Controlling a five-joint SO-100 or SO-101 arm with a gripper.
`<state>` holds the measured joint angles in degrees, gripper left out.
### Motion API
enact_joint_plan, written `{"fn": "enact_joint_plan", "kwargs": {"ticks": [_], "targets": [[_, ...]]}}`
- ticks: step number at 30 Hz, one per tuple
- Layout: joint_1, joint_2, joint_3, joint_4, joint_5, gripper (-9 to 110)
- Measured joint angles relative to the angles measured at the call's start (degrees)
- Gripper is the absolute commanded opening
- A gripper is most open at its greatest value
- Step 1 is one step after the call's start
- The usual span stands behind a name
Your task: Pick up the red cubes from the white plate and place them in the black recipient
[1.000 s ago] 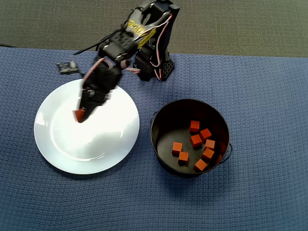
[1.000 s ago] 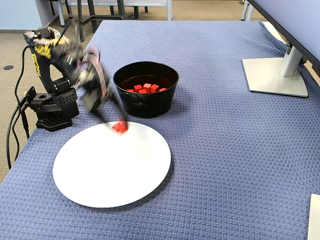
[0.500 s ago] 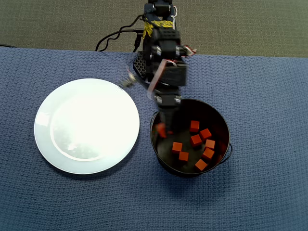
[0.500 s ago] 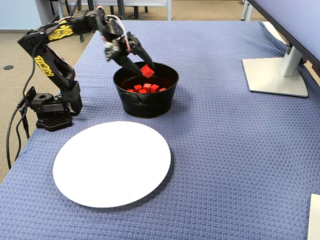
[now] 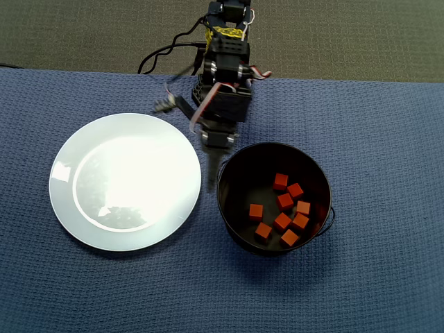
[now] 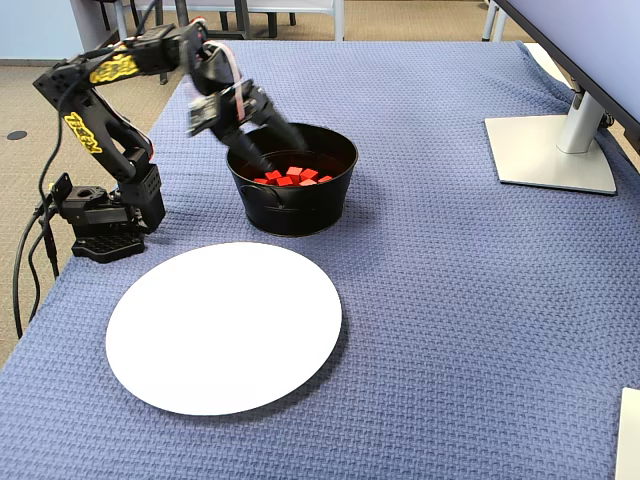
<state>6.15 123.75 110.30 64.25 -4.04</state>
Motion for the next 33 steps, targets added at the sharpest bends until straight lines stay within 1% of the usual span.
{"fn": "enact_joint_plan", "kwargs": {"ticks": [3,10,23,31,33], "targets": [[1.4,4.5,5.1,0.5,2.1,11],[0.0,17.1,19.2,2.3,4.2,0],[0.6,36.5,41.0,2.6,1.6,0],[1.1,46.8,46.6,4.5,1.2,0],[1.5,47.1,47.1,4.7,0.7,0]]}}
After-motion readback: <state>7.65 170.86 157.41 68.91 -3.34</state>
